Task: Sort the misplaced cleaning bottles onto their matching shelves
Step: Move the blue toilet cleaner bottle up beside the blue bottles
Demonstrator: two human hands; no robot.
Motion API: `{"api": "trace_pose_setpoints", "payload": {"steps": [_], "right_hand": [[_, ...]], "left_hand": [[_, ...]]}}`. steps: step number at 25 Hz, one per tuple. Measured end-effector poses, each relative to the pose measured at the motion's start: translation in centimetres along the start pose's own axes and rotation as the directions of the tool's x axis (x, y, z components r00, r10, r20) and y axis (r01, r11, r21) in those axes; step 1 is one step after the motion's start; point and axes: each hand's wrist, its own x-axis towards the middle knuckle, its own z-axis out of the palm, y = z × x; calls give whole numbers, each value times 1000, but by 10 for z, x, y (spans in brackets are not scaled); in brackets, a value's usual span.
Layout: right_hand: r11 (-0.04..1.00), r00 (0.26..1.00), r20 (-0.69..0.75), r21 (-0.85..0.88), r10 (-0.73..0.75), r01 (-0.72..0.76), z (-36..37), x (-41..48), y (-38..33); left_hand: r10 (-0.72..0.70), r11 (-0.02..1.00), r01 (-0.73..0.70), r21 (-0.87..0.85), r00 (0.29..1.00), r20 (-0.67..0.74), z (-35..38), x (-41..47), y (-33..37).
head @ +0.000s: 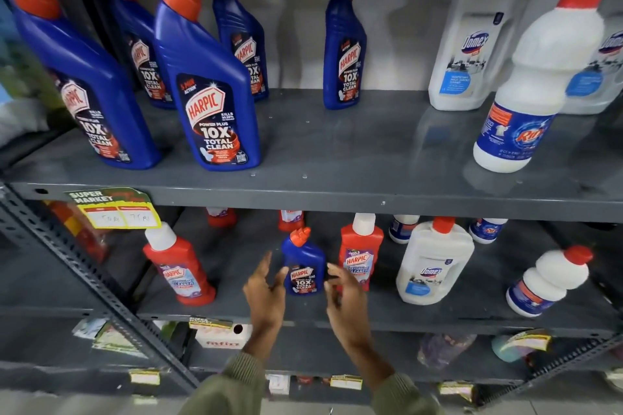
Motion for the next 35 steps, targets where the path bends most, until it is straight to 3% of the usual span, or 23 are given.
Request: {"api": "trace_pose_setpoints", "payload": {"steps": [3,7,13,21,24,28,35], "right_hand": [[986,971,203,-132,124,-98,26,29,-7],[970,968,86,-87,234,-227,40,35,-3],[998,998,7,-1,-59,59,12,11,-48],[886,909,-178,216,-377,410,-96,-30,-190],[854,883,-251,250,-397,456,-134,-6,-238],[859,876,-306,245,-372,450,-162,54,-275],[942,920,-305,151,-245,301,-157,109,-257]], "left_hand": [[-51,999,47,26,978,201,16,19,-9],[-48,999,46,15,963,265,14,24,-21],[165,981,-147,-124,974,154,-42,1,23],[441,868,-416,-270,897,37,-127,-33,183],[538,803,-501,-324,843,28,-134,-16,252],[611,763,-598,-247,791,-27,-114,25,315],[492,869,-488,-81,870,42,-65,70,318]]}}
